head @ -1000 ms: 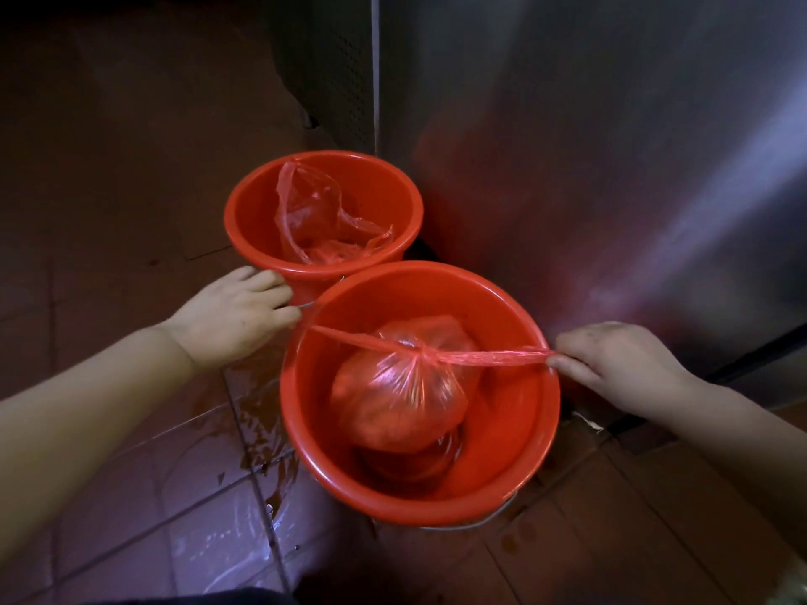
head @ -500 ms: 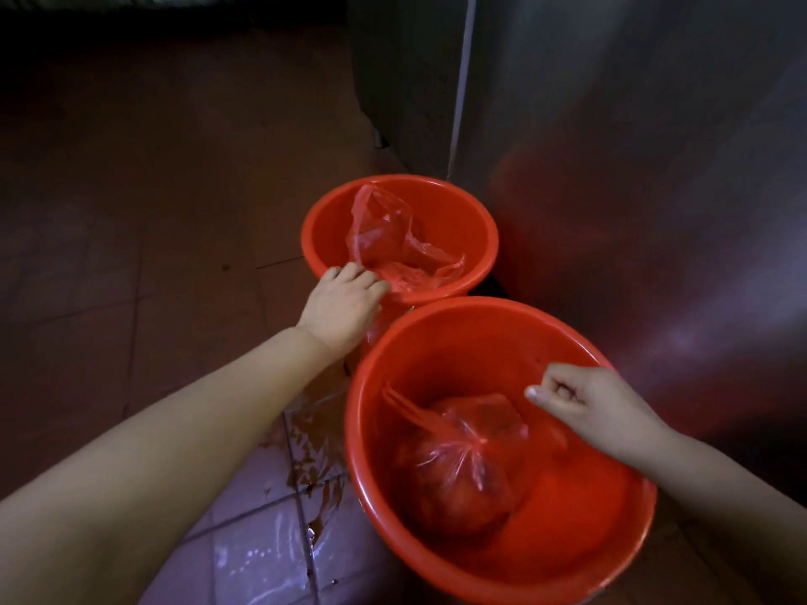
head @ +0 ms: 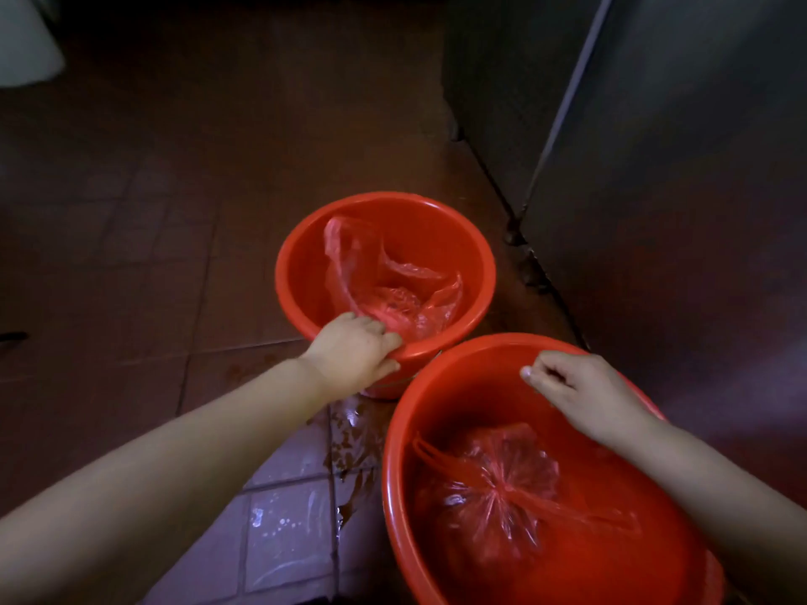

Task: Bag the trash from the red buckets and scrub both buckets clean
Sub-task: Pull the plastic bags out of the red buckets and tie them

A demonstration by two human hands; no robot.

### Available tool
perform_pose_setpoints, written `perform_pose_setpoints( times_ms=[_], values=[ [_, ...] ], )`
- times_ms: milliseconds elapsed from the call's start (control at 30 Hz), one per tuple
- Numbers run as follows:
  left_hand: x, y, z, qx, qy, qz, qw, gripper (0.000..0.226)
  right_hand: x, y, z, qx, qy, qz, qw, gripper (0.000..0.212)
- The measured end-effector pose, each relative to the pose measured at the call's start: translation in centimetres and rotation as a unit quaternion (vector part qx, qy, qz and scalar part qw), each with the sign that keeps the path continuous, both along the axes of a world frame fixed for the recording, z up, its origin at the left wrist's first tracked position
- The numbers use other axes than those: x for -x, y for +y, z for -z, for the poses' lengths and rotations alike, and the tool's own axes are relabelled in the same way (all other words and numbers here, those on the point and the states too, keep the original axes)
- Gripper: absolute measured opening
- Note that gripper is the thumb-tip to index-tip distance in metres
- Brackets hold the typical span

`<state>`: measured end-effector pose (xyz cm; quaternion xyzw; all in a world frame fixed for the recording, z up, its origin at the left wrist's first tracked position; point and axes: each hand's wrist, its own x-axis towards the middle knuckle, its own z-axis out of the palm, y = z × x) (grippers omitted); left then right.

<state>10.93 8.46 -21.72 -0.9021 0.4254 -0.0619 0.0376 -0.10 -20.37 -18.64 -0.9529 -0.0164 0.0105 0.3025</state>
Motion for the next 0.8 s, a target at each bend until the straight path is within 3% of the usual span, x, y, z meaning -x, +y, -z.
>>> perform_pose_setpoints(
  times_ms=[200, 367, 467, 533, 633, 733, 800],
  values=[
    [5.8, 4.1, 0.1, 0.046, 0.151, -0.100, 0.982, 0.071, -4.5, 5.9, -0.3, -0.024, 0.000, -0.042, 0.999, 0.025],
    [8.5, 4.9, 0.1, 0.069, 0.232, -0.139, 0.960, 0.043, -7.1, 11.4, -0.1, -0.015, 0.005, -0.083, 0.996, 0.008],
    [8.4, 5.2, -0.3, 0.083, 0.262, -0.170, 0.946, 0.042, -8.9, 14.5, 0.6, 0.034, -0.014, -0.126, 0.991, 0.016],
    [7.8, 6.2, -0.7, 0.133, 0.240, -0.233, 0.933, 0.042, -10.1, 16.5, 1.0, 0.096, -0.033, -0.165, 0.981, 0.027],
    [6.1, 9.9, -1.5, 0.224, 0.089, -0.348, 0.906, 0.024, -11.5, 19.2, 1.5, 0.257, -0.032, -0.217, 0.941, 0.060],
    [4.7, 13.9, -1.5, 0.159, -0.048, -0.439, 0.883, 0.043, -12.4, 20.9, 1.9, 0.399, 0.024, -0.252, 0.881, 0.094],
    [4.1, 15.0, -1.5, 0.142, -0.033, -0.494, 0.857, 0.055, -12.6, 21.3, 1.7, 0.468, 0.017, -0.265, 0.843, 0.085]
  ],
)
